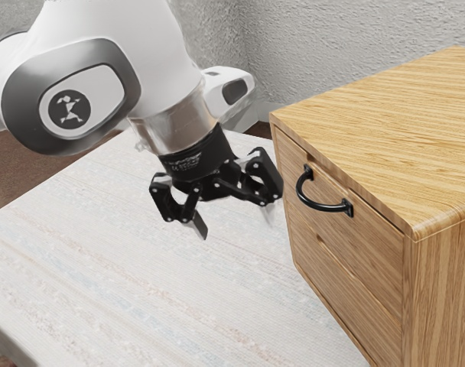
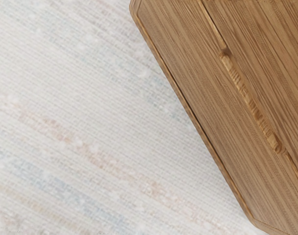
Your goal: Pull the drawer handle with one arm to open the drawer
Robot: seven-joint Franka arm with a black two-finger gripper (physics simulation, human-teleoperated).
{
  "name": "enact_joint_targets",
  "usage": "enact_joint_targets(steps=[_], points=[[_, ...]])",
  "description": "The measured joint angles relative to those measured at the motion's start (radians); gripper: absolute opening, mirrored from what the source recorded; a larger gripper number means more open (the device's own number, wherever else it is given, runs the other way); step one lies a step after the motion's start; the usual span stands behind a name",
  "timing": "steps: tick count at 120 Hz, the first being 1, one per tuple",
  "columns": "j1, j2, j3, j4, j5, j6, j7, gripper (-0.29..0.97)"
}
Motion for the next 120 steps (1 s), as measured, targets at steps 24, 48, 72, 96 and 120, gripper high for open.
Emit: enact_joint_targets(steps=[24,48,72,96,120], points=[[-0.001,0.001,-0.004,-0.03,-0.021,0.113,-0.198,0.68],[0.004,0.012,-0.005,-0.047,-0.026,0.202,-0.341,0.68],[0.006,0.032,-0.005,-0.058,-0.029,0.272,-0.443,0.68],[0.007,0.041,-0.005,-0.074,-0.036,0.314,-0.517,0.68],[0.007,0.067,-0.005,-0.074,-0.038,0.349,-0.57,0.68]])
